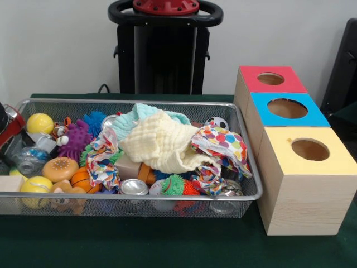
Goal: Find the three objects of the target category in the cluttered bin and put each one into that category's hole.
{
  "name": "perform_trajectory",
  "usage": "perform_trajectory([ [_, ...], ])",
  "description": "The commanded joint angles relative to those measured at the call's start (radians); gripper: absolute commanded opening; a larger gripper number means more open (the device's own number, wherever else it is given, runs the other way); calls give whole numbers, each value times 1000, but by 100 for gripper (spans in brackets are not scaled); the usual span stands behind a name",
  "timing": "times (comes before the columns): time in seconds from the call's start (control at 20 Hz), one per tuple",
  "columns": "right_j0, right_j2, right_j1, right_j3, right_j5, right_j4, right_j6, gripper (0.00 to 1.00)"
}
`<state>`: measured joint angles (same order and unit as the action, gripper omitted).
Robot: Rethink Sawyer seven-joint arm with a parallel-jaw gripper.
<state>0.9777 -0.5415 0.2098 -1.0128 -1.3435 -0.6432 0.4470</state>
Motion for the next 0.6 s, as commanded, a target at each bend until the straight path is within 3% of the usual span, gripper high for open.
perform_trajectory([
  [0.05, -22, 12, -46, -110, 90, -42, -125, 100],
  [0.2, -10, 5, -42, -129, 124, -28, -110, 100],
  [0.25, -6, 3, -42, -133, 131, -23, -105, 0],
  [0.6, -8, 10, -48, -122, 114, 0, -49, 0],
])
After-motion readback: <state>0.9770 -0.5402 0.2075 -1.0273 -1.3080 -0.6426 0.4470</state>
